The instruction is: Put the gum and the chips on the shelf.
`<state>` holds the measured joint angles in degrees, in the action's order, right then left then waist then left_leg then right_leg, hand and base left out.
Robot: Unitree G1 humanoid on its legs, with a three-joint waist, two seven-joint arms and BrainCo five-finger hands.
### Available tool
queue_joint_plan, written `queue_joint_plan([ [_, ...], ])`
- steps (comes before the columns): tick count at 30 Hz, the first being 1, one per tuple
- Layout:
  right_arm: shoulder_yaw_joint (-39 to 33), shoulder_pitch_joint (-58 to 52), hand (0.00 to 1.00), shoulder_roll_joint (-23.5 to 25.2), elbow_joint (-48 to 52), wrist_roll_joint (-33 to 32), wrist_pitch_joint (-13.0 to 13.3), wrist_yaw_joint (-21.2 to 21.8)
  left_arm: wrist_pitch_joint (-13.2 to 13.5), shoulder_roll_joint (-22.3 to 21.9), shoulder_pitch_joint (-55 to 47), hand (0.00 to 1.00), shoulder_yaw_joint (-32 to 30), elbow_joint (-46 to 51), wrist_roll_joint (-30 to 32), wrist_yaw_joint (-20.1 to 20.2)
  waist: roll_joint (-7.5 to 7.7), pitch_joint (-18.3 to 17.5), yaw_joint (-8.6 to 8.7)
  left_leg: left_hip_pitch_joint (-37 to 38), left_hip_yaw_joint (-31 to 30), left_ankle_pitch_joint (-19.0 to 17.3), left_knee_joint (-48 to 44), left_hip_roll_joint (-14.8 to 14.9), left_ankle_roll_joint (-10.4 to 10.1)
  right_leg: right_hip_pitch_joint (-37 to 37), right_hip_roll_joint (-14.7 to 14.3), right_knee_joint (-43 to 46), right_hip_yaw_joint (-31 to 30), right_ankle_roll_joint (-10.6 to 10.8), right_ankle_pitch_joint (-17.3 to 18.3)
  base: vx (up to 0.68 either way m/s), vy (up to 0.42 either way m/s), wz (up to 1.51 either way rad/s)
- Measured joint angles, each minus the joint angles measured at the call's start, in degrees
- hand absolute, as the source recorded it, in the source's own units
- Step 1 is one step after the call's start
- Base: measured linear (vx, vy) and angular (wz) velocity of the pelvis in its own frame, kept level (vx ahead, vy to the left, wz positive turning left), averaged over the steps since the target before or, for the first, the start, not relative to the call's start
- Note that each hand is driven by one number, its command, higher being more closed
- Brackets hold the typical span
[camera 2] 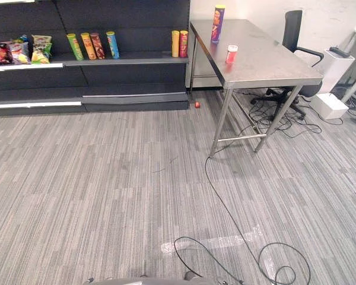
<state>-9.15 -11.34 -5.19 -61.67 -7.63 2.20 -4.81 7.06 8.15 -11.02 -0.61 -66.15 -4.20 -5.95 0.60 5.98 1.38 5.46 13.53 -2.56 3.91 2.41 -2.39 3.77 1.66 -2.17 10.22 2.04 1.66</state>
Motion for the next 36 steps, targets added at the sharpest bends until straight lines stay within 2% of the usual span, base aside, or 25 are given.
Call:
queue_joint_plan([
  [1, -0.52, 0.1, 0.0, 0.19, 0.0, -0.01, 0.32, 0.01, 0.01, -0.01, 0.2, 0.0, -0.02, 0.01, 0.0, -0.07, 0.01, 0.1, 0.09, 0.75, 0.01, 0.52, 0.48, 0.0, 0.51, 0.75, -0.12, -0.58, 0.28, -0.24, -0.3, 0.13, 0.002, 0.03],
  [5, -1.75, 0.51, 0.0, 0.71, -0.16, 0.11, 1.01, 0.0, 0.24, 0.08, 1.01, 0.0, -0.39, -0.03, -0.04, -0.11, 0.21, 1.65, 0.04, 1.41, 0.15, 0.51, 1.4, -0.01, 0.42, 1.96, -0.48, -2.18, 0.96, -0.21, -0.31, 0.17, -0.006, 0.01],
  [8, -2.11, 1.16, 0.0, 0.74, -0.45, 0.99, 0.99, 0.02, 0.24, 0.09, 1.23, 0.0, -0.33, -0.08, -0.02, -0.22, 0.21, 2.39, 0.07, 2.17, 0.77, 0.14, 1.4, 0.03, -0.39, 3.13, -0.52, -2.93, 1.6, -0.11, -0.31, 0.1, -0.02, 0.0],
  [17, -2.91, 2.57, 0.0, 0.74, -1.3, 3.33, 0.96, -0.02, 0.26, 0.11, 1.67, 0.0, -0.04, 0.01, 0.01, -0.5, 0.06, 3.63, 0.06, 4.18, 1.69, -0.6, 1.4, 0.28, -1.81, 5.37, -0.45, -2.6, 2.72, 3.38, 1.75, 0.03, -0.031, 0.03],
  [21, -3.93, 3.5, 0.0, 0.78, -1.3, 3.16, 0.94, -0.49, 0.25, 0.07, 1.91, 0.0, 0.32, 0.05, -0.02, -0.76, -0.25, 4.13, 0.1, 4.67, 1.51, -0.68, 1.4, 0.49, -1.99, 5.73, -0.5, -1.92, 3.57, 4.3, 2.37, -0.01, -0.034, 0.06],
  [25, -4.11, 4.92, 0.0, 0.76, -1.16, 2.41, 0.98, -0.65, 0.25, 0.1, 3.12, 0.0, 0.3, 0.24, -0.02, -0.57, -0.51, 4.33, 0.18, 3.48, -0.22, -0.52, 1.39, 0.5, -2.1, 5.09, -0.38, -1.24, 5.58, 4.09, 2.5, -0.03, -0.023, 0.21],
  [26, -4.22, 5.2, 0.0, 0.78, -1.19, 2.43, 0.95, -0.84, 0.25, 0.1, 3.37, 0.0, 0.3, 0.41, -0.01, -0.57, -0.54, 4.36, 0.11, 3.04, -0.38, -0.45, 1.39, 0.5, -2.14, 4.58, -0.29, -0.62, 5.83, 3.71, 2.73, -0.05, -0.01, 0.38],
  [27, -4.7, 5.71, 0.0, 0.94, -1.14, 2.0, 0.96, -0.91, 0.25, 0.17, 3.73, 0.0, 0.29, 0.73, -0.03, -0.54, -0.47, 4.62, 0.1, 2.46, -0.63, -0.16, 1.39, 0.36, -2.55, 3.49, 0.1, 1.16, 6.81, 2.41, 3.58, -0.03, -0.006, 0.37],
  [29, -6.01, 6.67, 0.0, 1.38, -1.14, 2.01, 0.98, -0.94, 0.25, 0.29, 4.04, 0.0, 0.21, 0.94, -0.03, -0.5, -0.25, 5.49, 0.14, 2.56, -1.95, 0.32, 1.38, 0.1, -3.23, 3.34, 0.81, 3.24, 8.32, 2.05, 5.11, -0.04, -0.02, 0.42],
  [30, -6.28, 6.82, 0.0, 1.63, -1.14, 2.02, 1.0, -0.89, 0.27, 0.4, 4.07, 0.0, 0.0, 1.28, -0.08, -0.44, 0.2, 5.74, 0.1, 2.5, -1.97, 0.27, 0.72, -0.1, -3.21, 3.36, 1.28, 4.59, 8.86, 1.2, 6.4, -0.04, -0.022, 0.33],
  [31, -6.26, 6.91, 0.0, 1.85, -1.14, 2.02, 1.01, -0.85, 0.3, 0.55, 4.22, 0.0, -0.37, 1.42, -0.08, -0.41, 0.73, 5.94, -0.06, 1.99, -1.95, 0.19, -0.57, -0.34, -3.19, 3.36, 1.72, 5.22, 9.08, 0.62, 7.07, -0.05, -0.033, 0.41],
  [33, -6.15, 7.53, 0.0, 2.71, -1.14, 2.03, 1.11, -0.12, 0.43, 1.02, 4.19, 0.0, -2.15, 2.48, -0.44, -0.29, 2.64, 6.96, -0.22, -3.78, -0.99, -1.7, -12.96, -0.44, -3.02, 3.57, 3.5, 6.63, 10.04, -0.05, 8.21, -0.07, -0.065, 0.3],
  [34, -6.14, 7.53, 0.0, 2.72, -1.14, 2.0, 1.14, 0.13, 0.42, 1.02, 4.12, 0.0, -2.17, 2.46, -1.3, -0.26, 2.71, 7.04, -0.34, -5.68, -0.28, -2.32, -17.3, 0.07, -3.12, 3.9, 3.66, 6.58, 10.01, -0.38, 8.41, -0.05, -0.072, 0.14],
  [35, -6.16, 7.57, 0.0, 2.76, -1.15, 1.97, 1.16, 0.27, 0.42, 1.02, 4.09, 0.0, -2.69, 2.46, -2.39, -0.14, 3.03, 7.97, -0.44, -10.01, 1.05, -3.53, -27.45, 1.52, -3.49, 5.59, 3.91, 6.3, 9.94, -1.3, 8.97, -0.03, -0.044, 0.0],
  [36, -6.2, 7.42, 0.0, 2.52, -1.58, 1.97, 1.03, 0.24, 0.4, 0.68, 3.68, 0.0, -2.96, 2.41, -2.55, -0.14, 3.25, 8.53, -0.58, -12.26, 1.93, -6.66, -32.93, 3.25, -3.59, 7.21, 3.86, 6.37, 9.97, -1.58, 9.69, 0.0, -0.006, -0.04],
])
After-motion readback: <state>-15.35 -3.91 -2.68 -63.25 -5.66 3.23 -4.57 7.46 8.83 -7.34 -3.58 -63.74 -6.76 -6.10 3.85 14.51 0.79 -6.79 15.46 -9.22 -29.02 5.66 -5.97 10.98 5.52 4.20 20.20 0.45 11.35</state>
